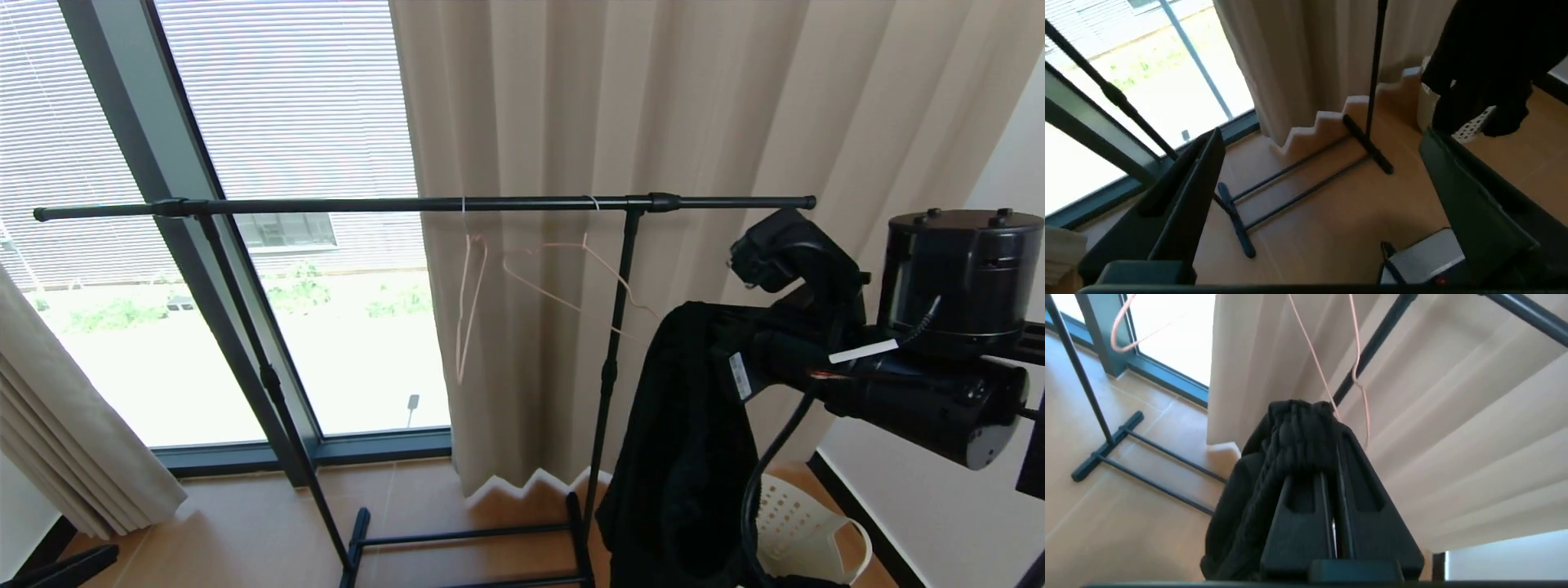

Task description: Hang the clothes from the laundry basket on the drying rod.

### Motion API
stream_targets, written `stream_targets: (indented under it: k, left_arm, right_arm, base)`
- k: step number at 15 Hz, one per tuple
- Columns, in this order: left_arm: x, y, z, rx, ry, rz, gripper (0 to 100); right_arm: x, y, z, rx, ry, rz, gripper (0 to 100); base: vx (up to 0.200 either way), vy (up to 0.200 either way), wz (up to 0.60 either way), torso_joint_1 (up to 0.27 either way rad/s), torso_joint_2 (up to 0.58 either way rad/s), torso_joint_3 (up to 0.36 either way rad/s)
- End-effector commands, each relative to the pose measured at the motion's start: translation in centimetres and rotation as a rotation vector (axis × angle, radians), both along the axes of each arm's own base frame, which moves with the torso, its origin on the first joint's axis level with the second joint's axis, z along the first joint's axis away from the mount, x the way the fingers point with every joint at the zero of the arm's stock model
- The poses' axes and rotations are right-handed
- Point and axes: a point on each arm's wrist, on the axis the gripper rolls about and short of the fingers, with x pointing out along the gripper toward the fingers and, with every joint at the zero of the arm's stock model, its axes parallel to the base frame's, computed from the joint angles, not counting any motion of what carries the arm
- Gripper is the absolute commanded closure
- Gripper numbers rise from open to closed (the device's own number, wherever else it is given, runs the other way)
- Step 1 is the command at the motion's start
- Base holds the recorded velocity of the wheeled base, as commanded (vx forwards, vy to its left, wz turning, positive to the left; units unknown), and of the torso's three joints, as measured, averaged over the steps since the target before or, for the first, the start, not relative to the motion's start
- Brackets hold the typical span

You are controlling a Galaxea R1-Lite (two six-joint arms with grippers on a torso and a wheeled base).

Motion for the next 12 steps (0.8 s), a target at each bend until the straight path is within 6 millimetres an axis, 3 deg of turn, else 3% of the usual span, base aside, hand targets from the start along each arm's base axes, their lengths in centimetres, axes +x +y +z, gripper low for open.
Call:
stream_targets:
  k: [1,4,8,12]
  left_arm:
    - [5.5,-2.1,1.7,-0.113,0.212,-0.147,0]
    - [7.8,-4.3,2.2,-0.211,0.353,-0.197,0]
    - [10.7,-6.9,3.0,-0.356,0.517,-0.172,0]
    - [14.0,-8.8,1.5,-0.348,0.633,-0.117,0]
  right_arm:
    - [2.0,1.9,-0.2,0.029,0.013,-0.007,100]
    - [2.7,3.4,-0.5,0.044,0.022,0.012,100]
    - [3.6,7.4,-1.4,0.069,0.032,0.036,100]
    - [4.6,9.1,-1.5,0.140,0.038,0.002,100]
  base:
    - [0.000,0.000,0.00,0.000,0.00,0.000]
    - [0.000,0.000,0.00,0.000,0.00,0.000]
    - [0.000,0.000,0.00,0.000,0.00,0.000]
    - [0.000,0.000,0.00,0.000,0.00,0.000]
